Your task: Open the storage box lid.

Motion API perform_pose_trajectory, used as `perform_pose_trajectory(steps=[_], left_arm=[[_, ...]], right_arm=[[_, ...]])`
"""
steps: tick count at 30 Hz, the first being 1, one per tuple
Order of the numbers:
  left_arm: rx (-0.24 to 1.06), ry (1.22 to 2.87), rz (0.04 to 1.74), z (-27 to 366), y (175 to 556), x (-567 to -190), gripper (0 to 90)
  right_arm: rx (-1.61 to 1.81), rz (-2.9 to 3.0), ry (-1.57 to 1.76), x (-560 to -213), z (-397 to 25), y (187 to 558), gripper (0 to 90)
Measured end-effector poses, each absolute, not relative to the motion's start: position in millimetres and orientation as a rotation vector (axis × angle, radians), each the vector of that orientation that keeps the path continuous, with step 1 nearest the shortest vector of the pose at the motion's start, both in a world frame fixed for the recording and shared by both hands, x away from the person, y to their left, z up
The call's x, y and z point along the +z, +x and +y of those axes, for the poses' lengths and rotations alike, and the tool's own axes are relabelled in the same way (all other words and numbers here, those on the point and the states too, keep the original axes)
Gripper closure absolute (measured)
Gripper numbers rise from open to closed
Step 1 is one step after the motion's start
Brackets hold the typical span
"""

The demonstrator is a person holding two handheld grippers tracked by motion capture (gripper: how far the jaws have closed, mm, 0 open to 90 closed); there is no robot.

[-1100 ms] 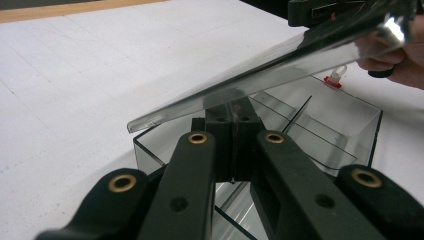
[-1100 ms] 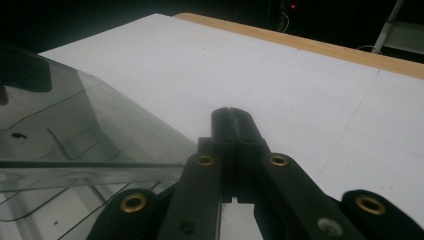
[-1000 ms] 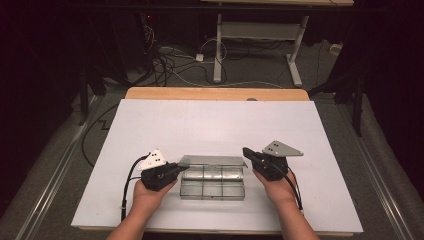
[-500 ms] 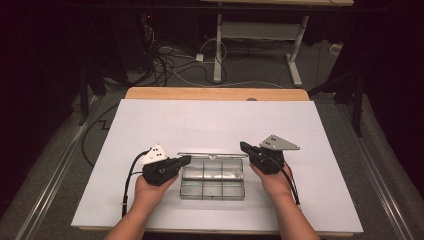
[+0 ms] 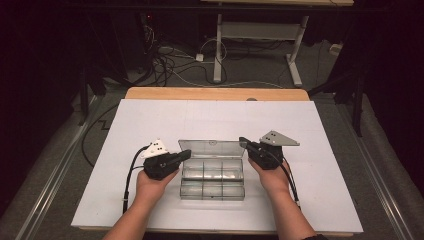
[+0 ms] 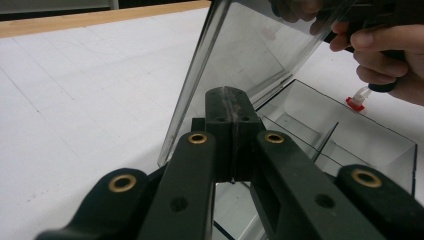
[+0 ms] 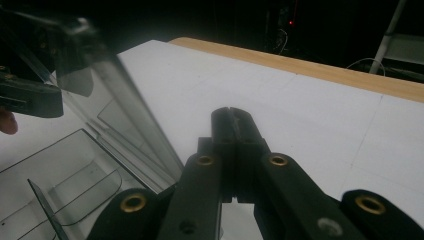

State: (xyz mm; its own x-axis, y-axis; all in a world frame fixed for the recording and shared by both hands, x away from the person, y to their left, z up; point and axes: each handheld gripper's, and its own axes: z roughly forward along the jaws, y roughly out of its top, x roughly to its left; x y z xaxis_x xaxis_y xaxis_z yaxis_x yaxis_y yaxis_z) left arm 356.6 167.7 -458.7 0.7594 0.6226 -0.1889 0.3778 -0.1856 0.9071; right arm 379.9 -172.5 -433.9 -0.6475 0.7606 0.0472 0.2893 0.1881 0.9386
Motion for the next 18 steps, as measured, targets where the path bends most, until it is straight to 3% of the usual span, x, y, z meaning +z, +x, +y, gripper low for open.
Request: perform_pose_trajectory(steps=[18], left_arm=[[0.276, 1.807, 0.798, 168.4, 364.4, -453.5, 87.5]], right_arm=[[1.466, 2.020, 1.014, -430.7, -169.9, 389.6, 90.0]])
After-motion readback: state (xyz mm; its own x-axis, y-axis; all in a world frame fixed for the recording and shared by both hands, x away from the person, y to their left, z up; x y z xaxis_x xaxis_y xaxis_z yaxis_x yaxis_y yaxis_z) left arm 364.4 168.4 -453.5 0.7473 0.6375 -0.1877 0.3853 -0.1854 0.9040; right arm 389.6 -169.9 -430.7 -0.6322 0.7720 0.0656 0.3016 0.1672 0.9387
